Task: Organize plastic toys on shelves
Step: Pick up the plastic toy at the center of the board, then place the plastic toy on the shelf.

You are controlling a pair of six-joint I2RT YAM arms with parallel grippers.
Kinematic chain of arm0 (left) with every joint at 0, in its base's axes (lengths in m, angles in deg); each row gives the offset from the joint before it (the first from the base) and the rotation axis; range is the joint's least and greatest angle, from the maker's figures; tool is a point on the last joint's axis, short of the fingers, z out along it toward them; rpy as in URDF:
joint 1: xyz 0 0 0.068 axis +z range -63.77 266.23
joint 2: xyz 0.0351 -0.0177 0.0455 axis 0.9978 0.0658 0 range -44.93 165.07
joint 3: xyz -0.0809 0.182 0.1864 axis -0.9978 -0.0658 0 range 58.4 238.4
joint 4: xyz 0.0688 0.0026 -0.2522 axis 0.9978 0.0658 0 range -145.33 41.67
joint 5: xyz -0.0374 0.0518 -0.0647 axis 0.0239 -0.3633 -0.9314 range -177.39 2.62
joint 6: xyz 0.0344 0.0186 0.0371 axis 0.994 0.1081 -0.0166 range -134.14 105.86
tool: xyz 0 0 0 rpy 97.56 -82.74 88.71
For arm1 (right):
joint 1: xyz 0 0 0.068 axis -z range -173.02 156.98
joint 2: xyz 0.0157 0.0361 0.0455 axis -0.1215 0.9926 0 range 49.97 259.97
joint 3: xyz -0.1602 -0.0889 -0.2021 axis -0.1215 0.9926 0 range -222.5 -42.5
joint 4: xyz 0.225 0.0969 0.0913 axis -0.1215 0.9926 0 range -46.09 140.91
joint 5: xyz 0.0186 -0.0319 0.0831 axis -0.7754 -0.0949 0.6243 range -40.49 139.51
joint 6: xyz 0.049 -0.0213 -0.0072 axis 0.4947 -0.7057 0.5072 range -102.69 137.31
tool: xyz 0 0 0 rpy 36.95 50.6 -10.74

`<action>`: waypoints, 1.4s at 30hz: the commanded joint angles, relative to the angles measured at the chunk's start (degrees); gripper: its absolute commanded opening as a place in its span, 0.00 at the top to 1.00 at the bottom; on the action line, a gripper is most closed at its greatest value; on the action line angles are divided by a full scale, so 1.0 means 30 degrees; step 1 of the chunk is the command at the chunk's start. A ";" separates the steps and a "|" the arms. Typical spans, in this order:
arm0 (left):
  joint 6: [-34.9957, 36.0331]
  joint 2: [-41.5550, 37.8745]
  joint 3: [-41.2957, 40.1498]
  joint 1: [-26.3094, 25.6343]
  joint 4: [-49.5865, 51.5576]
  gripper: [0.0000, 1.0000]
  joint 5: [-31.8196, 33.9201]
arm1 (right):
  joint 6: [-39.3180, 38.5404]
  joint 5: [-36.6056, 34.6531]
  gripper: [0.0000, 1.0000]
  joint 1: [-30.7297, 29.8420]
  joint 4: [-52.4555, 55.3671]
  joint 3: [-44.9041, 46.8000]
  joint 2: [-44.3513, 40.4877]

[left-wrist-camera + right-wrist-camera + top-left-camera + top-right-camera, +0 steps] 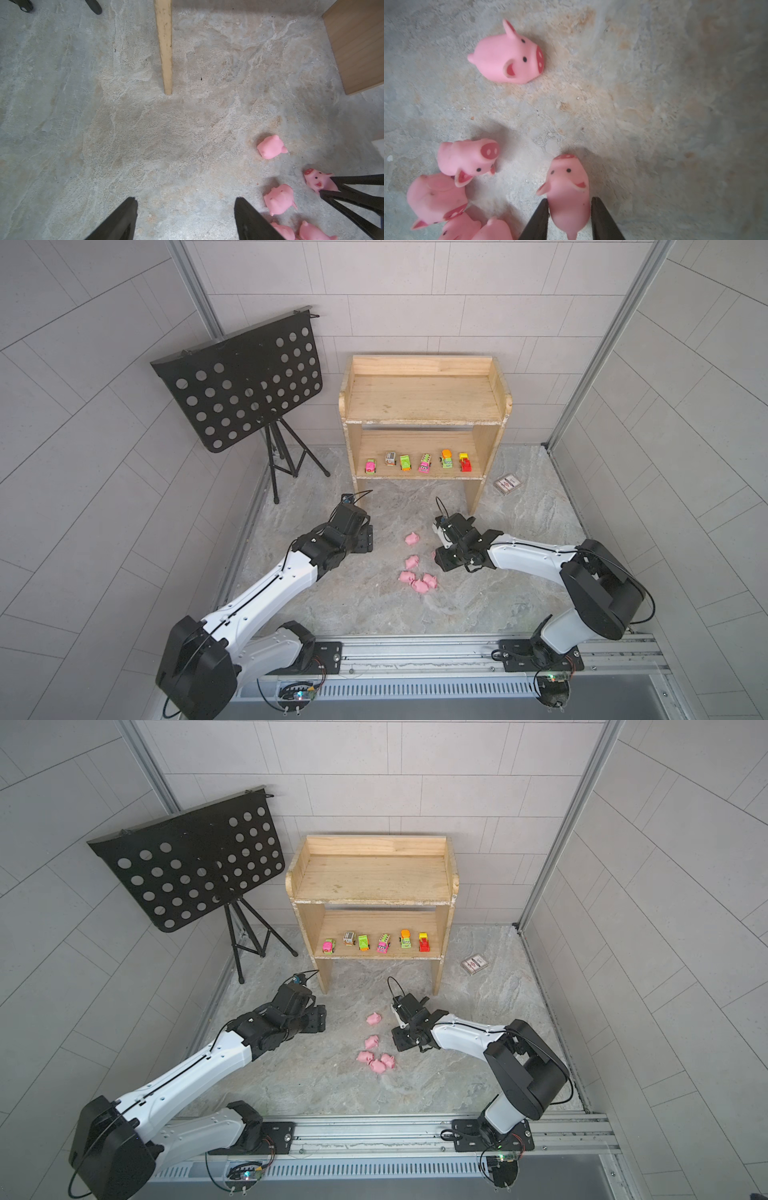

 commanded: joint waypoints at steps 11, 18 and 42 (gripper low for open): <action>0.0248 0.0134 0.0077 0.0138 0.0426 0.20 0.0198 | 0.0106 -0.0156 0.98 -0.0096 0.0361 -0.0181 -0.1451; 0.0244 0.0223 0.0121 0.0127 0.0426 0.20 0.0123 | -0.0122 0.1286 1.00 0.0074 0.1600 -0.1349 -0.4480; 0.0302 0.0402 0.0339 0.0137 0.0514 0.20 -0.0068 | -0.2470 0.2126 1.00 0.3104 0.5836 -1.4270 -0.5887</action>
